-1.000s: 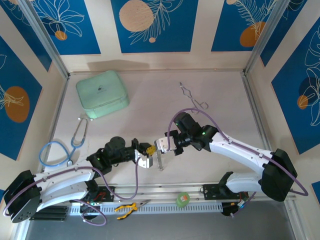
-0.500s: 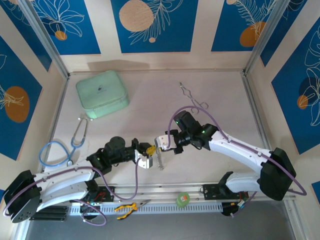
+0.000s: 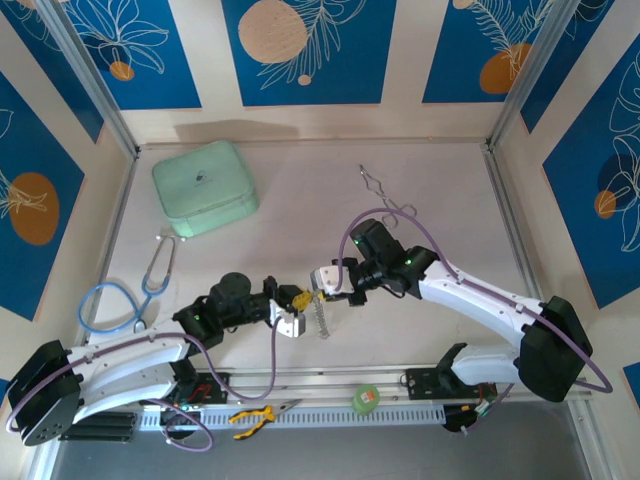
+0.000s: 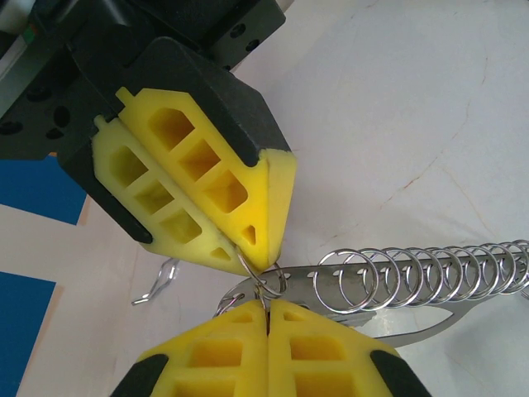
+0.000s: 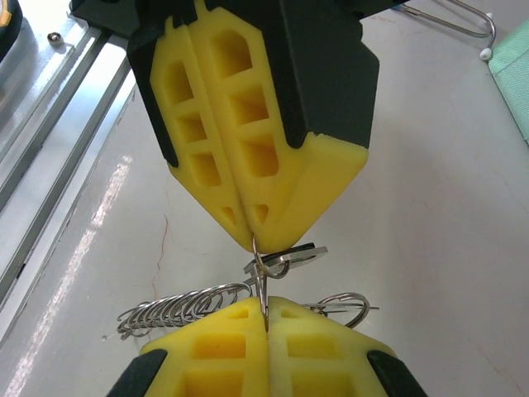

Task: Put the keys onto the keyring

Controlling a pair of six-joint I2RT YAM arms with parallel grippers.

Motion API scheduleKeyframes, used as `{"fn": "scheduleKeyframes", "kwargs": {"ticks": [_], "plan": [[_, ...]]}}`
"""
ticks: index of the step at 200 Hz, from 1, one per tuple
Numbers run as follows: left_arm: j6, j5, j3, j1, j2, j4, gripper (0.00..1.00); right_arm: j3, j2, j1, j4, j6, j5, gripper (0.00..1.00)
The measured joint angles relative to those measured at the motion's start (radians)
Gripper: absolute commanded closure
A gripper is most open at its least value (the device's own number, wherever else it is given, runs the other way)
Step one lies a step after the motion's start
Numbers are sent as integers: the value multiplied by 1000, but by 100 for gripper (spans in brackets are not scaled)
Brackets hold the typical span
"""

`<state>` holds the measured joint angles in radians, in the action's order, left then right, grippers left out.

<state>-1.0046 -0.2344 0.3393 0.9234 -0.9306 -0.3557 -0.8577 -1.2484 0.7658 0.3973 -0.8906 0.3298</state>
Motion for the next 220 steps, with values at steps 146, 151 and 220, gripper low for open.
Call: {"fn": "scheduleKeyframes", "kwargs": {"ticks": [146, 151, 220], "plan": [[-62, 42, 0, 12, -1, 4, 100, 3, 8, -18, -45, 93, 71, 100], [-65, 44, 0, 13, -1, 4, 96, 3, 8, -19, -45, 93, 71, 100], [2, 67, -10, 24, 95, 53, 58, 3, 8, -40, -85, 108, 71, 100]]}}
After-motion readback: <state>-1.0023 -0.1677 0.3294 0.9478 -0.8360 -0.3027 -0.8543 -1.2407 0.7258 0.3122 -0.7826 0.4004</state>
